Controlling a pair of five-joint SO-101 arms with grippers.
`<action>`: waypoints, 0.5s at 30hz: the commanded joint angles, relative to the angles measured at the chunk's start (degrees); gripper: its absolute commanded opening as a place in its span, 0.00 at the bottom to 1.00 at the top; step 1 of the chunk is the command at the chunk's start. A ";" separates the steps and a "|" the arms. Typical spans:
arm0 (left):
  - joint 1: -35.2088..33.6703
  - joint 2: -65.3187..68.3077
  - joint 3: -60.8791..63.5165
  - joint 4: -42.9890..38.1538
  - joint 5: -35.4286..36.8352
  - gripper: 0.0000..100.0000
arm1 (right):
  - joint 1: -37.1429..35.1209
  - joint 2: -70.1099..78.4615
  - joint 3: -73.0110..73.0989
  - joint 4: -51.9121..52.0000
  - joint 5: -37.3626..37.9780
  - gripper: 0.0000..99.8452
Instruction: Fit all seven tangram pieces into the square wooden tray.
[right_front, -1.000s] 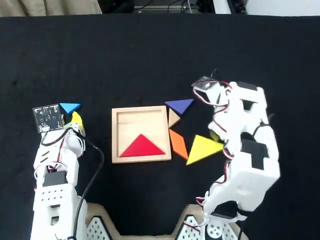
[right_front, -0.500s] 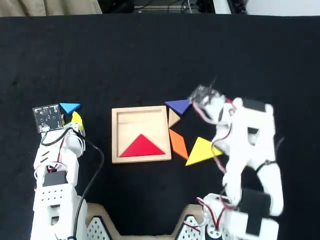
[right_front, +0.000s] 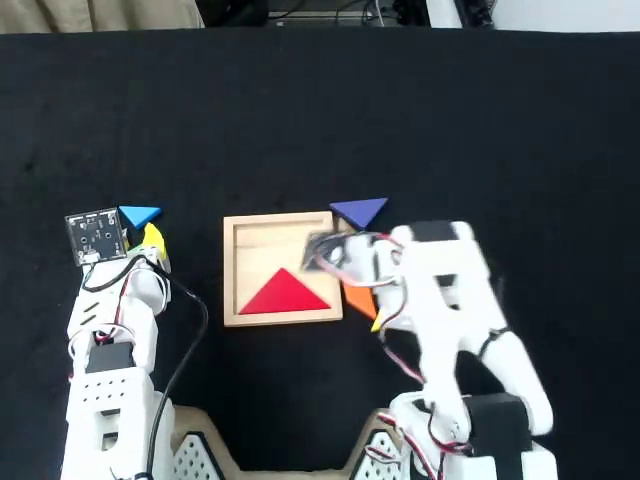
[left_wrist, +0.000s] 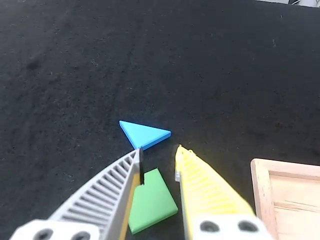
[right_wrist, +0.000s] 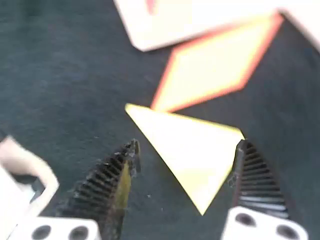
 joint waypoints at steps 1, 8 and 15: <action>-0.57 -0.26 -2.24 -1.41 0.26 0.12 | -2.99 -1.89 -0.48 -1.23 1.49 0.30; -0.57 -0.26 -2.33 -1.41 0.26 0.12 | -0.35 -1.80 0.92 -5.36 1.67 0.30; -0.57 -0.26 -2.24 -1.41 0.26 0.12 | 0.62 0.40 1.27 -5.98 1.76 0.30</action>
